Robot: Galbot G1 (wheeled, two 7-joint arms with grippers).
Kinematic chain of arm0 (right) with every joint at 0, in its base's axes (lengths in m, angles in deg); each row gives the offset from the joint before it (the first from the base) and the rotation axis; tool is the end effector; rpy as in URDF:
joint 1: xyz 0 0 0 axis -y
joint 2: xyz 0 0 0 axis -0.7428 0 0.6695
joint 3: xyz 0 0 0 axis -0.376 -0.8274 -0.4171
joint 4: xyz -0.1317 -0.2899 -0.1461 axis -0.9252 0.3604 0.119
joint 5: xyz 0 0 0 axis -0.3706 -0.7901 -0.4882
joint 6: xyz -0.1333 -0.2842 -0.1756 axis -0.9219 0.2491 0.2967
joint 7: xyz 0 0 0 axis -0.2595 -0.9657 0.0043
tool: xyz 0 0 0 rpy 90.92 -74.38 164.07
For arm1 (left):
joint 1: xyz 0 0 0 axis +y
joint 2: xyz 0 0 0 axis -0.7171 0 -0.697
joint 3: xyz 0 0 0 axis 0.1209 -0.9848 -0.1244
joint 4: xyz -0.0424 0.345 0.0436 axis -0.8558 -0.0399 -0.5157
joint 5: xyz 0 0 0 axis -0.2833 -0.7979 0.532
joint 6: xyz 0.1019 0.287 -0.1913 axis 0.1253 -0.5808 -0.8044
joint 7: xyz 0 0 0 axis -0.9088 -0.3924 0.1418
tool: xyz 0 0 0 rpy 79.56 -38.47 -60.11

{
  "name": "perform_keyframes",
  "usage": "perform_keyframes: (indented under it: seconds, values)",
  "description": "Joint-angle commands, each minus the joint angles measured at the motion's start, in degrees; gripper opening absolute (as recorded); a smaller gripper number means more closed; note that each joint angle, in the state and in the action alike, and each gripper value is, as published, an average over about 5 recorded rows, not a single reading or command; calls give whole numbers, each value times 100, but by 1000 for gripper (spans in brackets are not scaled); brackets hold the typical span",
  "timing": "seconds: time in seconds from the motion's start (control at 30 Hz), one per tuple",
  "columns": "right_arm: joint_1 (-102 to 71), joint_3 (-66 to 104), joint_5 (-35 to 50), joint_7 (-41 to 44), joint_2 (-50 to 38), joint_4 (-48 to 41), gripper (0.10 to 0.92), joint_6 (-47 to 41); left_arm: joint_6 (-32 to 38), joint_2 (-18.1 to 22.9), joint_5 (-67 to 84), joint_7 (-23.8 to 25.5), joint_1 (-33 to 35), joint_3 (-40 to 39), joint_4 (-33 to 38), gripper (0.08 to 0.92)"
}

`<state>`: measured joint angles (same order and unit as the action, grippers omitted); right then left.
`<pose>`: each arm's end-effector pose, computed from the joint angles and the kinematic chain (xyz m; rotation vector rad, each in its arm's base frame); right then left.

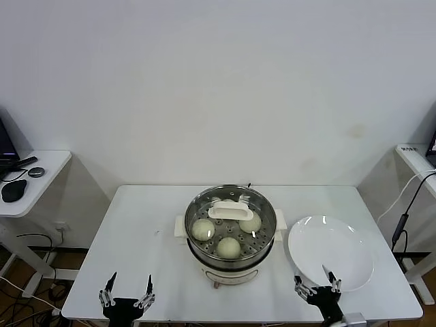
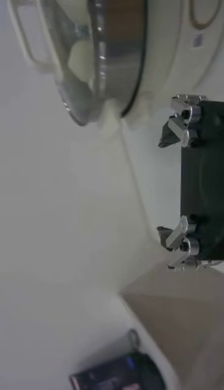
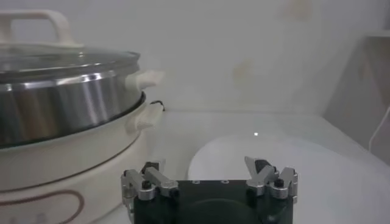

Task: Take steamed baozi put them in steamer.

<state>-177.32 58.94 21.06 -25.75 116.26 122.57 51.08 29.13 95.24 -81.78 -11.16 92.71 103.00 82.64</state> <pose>0.1329 -0.0735 -0.3330 0.0759 -2.8183 0.0268 0.0928 0.0086 -0.2890 0.1170 -2.7843 -0.3960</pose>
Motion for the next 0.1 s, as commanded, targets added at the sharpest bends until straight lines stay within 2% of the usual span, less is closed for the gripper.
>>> perform_keyframes:
  seconds: [0.03,0.1]
  values:
    - [-438,29,-152,21,-58,637,823,-431,-238,-8,460,-230,445,-61,253,823]
    - [-446,62,-174,23,-58,650,823,-436,-239,-9,472,-235,450,-79,268,823]
